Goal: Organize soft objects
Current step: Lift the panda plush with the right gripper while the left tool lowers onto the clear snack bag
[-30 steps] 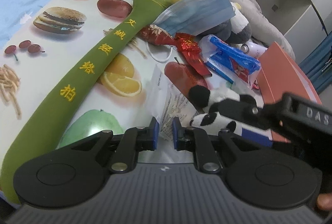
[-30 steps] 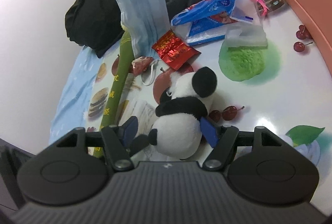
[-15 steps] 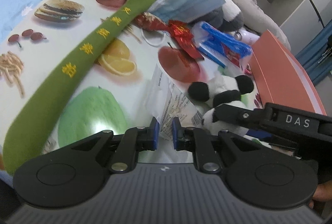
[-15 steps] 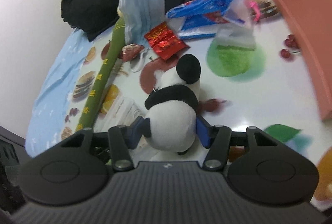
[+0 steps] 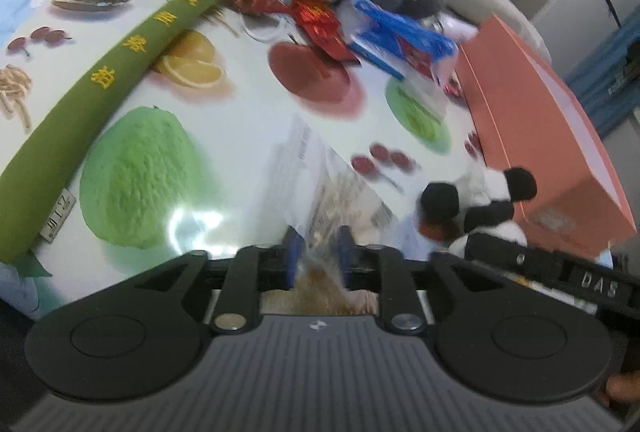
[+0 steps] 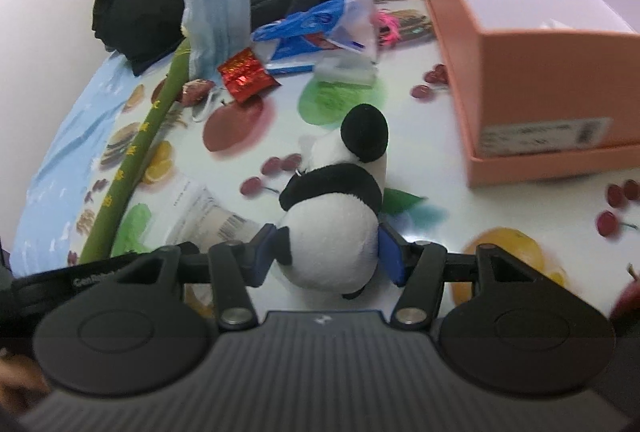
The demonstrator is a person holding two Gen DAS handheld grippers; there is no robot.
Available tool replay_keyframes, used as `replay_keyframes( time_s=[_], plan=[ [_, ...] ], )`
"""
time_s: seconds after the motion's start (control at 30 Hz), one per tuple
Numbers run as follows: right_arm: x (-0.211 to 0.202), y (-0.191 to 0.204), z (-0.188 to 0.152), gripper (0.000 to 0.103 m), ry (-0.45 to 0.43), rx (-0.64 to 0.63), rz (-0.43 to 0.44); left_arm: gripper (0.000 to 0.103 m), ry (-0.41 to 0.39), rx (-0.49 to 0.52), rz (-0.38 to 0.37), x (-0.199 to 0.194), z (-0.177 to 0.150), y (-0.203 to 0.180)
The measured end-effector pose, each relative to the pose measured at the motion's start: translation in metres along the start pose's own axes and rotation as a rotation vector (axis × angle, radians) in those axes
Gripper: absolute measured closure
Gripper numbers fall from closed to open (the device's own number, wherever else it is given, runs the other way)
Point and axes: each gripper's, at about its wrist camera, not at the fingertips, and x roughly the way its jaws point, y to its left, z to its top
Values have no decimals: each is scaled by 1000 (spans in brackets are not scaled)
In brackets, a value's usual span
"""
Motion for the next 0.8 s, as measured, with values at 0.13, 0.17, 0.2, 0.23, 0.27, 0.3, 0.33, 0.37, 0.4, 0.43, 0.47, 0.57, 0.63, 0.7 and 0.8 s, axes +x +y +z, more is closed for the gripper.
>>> replay_keyframes(
  time_s=[0.13,0.17,0.2,0.23,0.27,0.3,0.33,0.37,0.4,0.43,0.47,0.57,0.63,0.7,0.8],
  plan=[
    [-7,-5,-2,39,-16,2,-36,38,5,88,34,-10,-8,-7],
    [-8,-6,-2,36,-22,1,-39,38,10,106,48,-12,-10,-7],
    [-9,-6,-2,36,-27,-3,-40,38,12,125,58,-15,-12,-8],
    [-9,-6,-1,36,-31,-10,-40,38,8,147,65,-18,-13,-9],
    [-8,-5,-1,36,-32,-19,-42,38,1,169,70,-21,-14,-10],
    [-7,-3,0,36,-33,-27,-45,37,-5,194,75,-24,-14,-12],
    [-5,-2,0,36,-33,-38,-48,37,-10,215,79,-26,-14,-14],
    [-3,-1,0,36,-31,-46,-50,37,-18,242,81,-29,-13,-17],
    [0,0,-1,36,-29,-52,-56,37,-28,267,83,-31,-12,-20],
    [3,1,-1,36,-29,-58,-68,37,-39,290,85,-34,-11,-23],
    [5,1,-1,36,-30,-63,-74,37,-46,312,85,-36,-10,-27],
    [11,1,-3,37,-29,-76,-67,36,-64,383,67,-36,-6,-37],
    [14,2,-3,37,-19,-84,-60,33,-61,417,68,-29,-4,-42],
    [16,1,-4,40,-14,-81,-45,32,-57,449,76,-21,-2,-46],
    [17,1,-6,46,-8,-94,-51,32,-44,486,86,-7,0,-50]
  ],
)
